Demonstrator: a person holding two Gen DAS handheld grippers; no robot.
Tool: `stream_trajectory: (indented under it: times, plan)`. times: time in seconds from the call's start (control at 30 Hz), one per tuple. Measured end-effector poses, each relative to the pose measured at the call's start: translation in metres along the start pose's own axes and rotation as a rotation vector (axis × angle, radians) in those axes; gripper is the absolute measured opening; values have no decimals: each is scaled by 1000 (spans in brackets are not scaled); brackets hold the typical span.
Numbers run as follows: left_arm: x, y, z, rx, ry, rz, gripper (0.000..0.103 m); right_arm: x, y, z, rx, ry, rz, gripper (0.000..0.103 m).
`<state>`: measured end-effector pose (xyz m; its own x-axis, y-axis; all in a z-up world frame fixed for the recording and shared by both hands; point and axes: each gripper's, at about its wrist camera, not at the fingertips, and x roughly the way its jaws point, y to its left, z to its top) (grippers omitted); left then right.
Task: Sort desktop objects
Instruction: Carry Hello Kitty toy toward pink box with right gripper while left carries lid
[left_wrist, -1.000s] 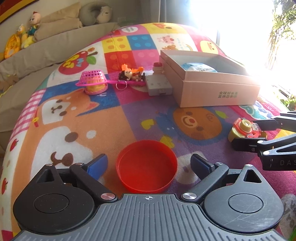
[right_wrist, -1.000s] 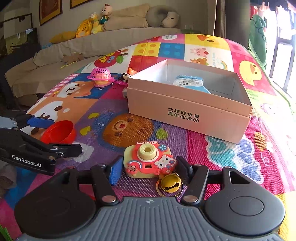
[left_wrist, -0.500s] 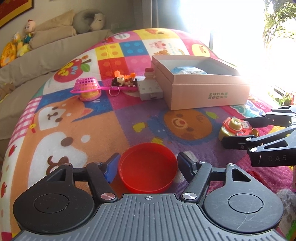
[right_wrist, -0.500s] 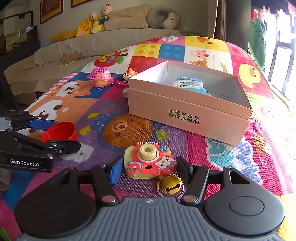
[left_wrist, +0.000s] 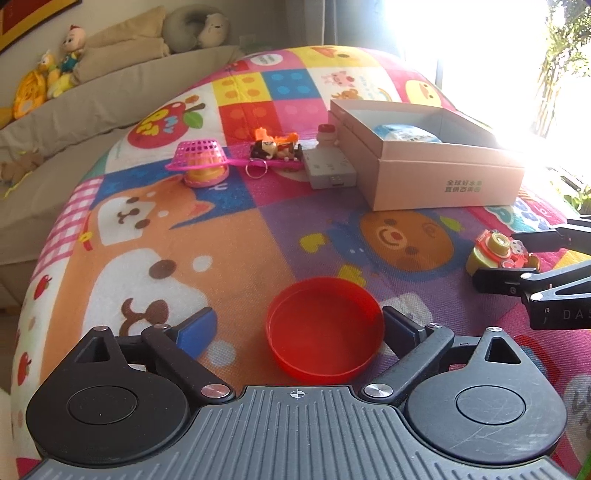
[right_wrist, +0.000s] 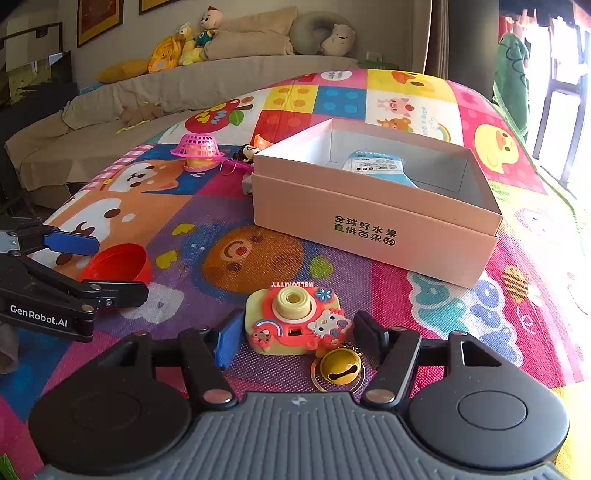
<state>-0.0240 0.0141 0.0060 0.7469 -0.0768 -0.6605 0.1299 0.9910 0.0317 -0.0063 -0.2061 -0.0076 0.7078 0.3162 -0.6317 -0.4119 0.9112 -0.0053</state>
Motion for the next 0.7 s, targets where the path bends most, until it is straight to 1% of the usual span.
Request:
stream_trajectory:
  times: [0.1, 0.23, 0.4, 0.5, 0.57, 0.63, 0.7]
  plan:
    - [-1, 8, -1, -22, 2, -44, 99, -1, 2, -1, -4, -6, -10, 70]
    - [0, 8, 0, -26, 0, -74, 99, -2, -1, -1, 2, -9, 3, 72]
    - [2, -4, 1, 15, 2, -82, 99, -2, -1, -1, 7, -12, 8, 74]
    - [1, -12, 1, 43, -1, -83, 92, -2, 0, -1, 1, -10, 14, 76]
    - [-1, -16, 0, 56, -5, -86, 84, 0, 0, 0, -8, 1, 25, 76]
    - [-3, -18, 0, 61, -8, -94, 79, 2, 1, 1, -14, 13, 40, 76]
    - [-5, -19, -1, 64, -9, -95, 77, 3, -1, 3, -12, 18, 50, 78]
